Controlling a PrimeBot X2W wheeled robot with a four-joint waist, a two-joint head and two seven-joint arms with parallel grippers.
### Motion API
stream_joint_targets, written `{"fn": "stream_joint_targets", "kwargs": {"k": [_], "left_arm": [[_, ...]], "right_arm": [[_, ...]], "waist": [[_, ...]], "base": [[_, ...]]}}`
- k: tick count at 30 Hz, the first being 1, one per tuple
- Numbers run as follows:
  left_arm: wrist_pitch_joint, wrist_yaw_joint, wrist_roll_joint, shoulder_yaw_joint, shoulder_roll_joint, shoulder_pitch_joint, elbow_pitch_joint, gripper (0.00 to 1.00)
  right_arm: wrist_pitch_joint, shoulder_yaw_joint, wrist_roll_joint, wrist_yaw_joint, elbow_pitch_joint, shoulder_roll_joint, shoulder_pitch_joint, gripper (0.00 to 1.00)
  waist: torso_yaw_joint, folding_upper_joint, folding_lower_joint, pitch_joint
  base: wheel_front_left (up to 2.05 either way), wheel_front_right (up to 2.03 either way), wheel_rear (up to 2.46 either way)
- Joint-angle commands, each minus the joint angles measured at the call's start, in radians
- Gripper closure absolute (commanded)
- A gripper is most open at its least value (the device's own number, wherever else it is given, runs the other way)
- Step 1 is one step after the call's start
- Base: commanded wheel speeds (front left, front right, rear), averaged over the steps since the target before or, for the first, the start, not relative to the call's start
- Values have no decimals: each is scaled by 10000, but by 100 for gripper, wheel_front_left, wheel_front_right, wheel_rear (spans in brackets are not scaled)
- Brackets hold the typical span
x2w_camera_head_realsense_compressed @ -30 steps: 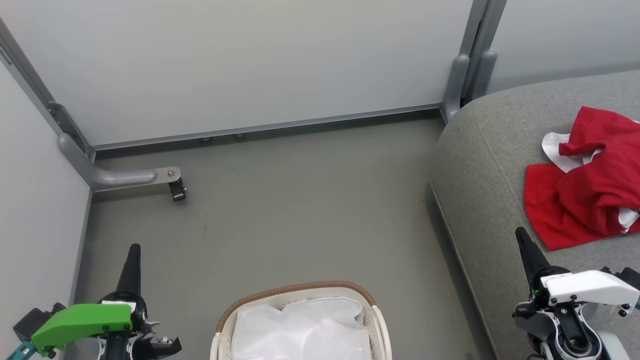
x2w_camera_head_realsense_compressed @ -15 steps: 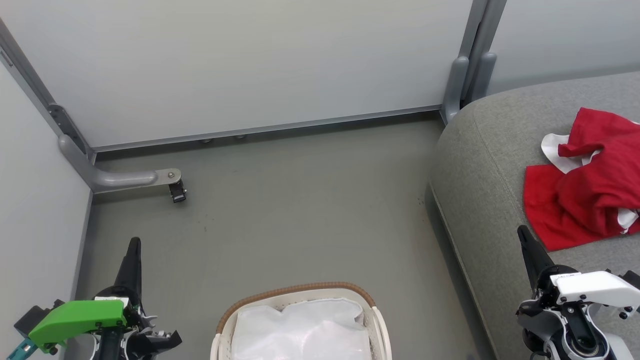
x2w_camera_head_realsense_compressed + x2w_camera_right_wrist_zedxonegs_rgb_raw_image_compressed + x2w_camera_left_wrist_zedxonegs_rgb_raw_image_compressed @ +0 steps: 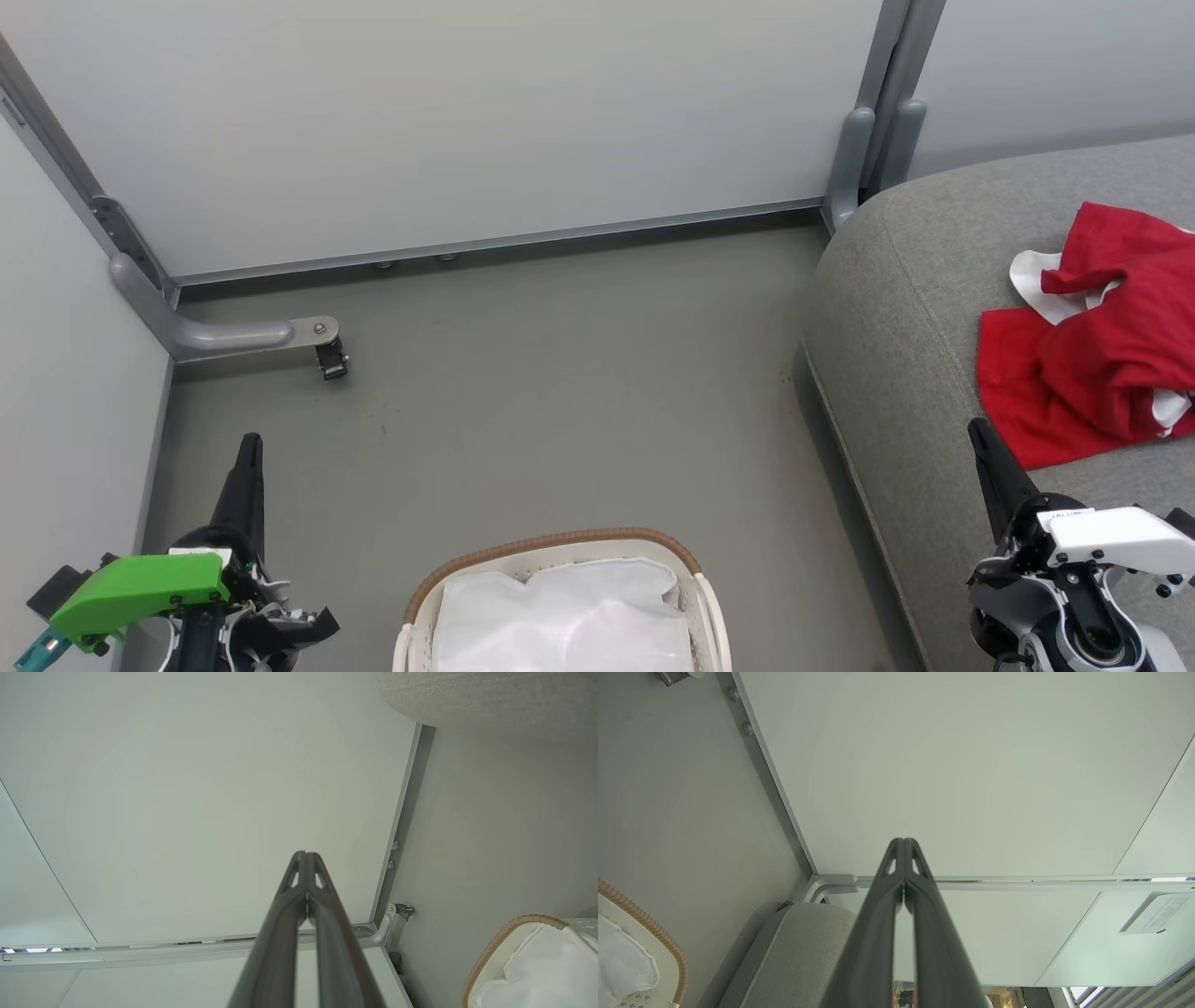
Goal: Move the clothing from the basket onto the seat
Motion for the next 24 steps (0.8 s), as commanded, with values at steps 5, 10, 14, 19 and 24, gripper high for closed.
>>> {"fn": "stream_joint_targets", "kwargs": {"k": [5,10,14,19,24], "left_arm": [[38,3,-32,30,1,-112,-11,100],[38,3,-32,29,1,-111,-11,100],[37,3,-32,29,1,-111,-11,100],[37,3,-33,28,1,-111,-11,100],[37,3,-33,28,1,-111,-11,100]], "right_arm": [[15,-24,36,-7,-33,-59,107,100],[15,-23,36,-5,-33,-59,107,100],[15,-23,36,-5,-33,-59,107,100],[14,-23,37,-5,-33,-59,108,100],[14,-22,37,-5,-33,-59,107,100]], "waist": [[0,0,0,0],[0,0,0,0],[0,0,0,0],[0,0,0,0],[0,0,0,0]], "base": [[0,0,0],[0,0,0],[0,0,0],[0,0,0],[0,0,0]]}}
